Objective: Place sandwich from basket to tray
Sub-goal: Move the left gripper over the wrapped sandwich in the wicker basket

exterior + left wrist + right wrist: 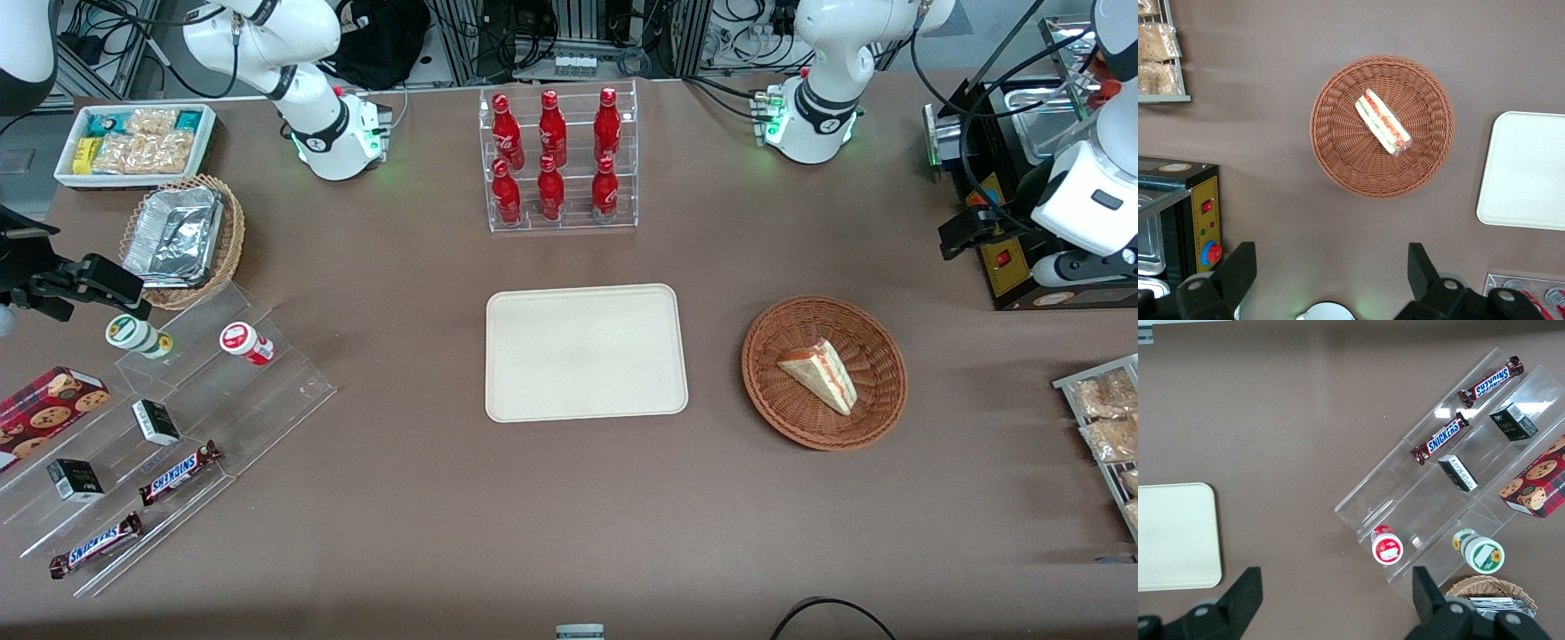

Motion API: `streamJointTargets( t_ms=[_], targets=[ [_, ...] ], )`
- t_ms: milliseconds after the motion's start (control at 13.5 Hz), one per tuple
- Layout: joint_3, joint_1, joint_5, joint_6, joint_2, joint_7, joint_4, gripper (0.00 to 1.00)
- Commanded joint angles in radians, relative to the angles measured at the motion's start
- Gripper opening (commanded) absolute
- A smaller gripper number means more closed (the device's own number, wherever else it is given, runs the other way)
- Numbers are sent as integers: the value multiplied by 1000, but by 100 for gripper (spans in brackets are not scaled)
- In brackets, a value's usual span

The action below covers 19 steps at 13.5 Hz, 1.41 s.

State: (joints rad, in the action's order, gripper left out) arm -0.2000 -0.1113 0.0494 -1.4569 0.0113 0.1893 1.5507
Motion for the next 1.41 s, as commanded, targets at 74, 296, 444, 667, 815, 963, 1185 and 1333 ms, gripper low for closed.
streamJointTargets(
  t_ms=[74,296,444,667,815,963,1185,1333],
  targets=[
    [-2,2,10,10,10,4,-17,100],
    [-3,4,12,7,36,6,-6,100],
    [-4,4,6,-44,67,9,35,100],
    [-7,5,-3,-253,65,25,199,100],
    [-6,4,-3,-401,70,77,308,100],
    [-6,5,-2,-582,64,198,444,100],
    [-7,19,-2,-747,76,448,563,100],
    [-7,33,-2,-793,93,530,607,100]
  ],
)
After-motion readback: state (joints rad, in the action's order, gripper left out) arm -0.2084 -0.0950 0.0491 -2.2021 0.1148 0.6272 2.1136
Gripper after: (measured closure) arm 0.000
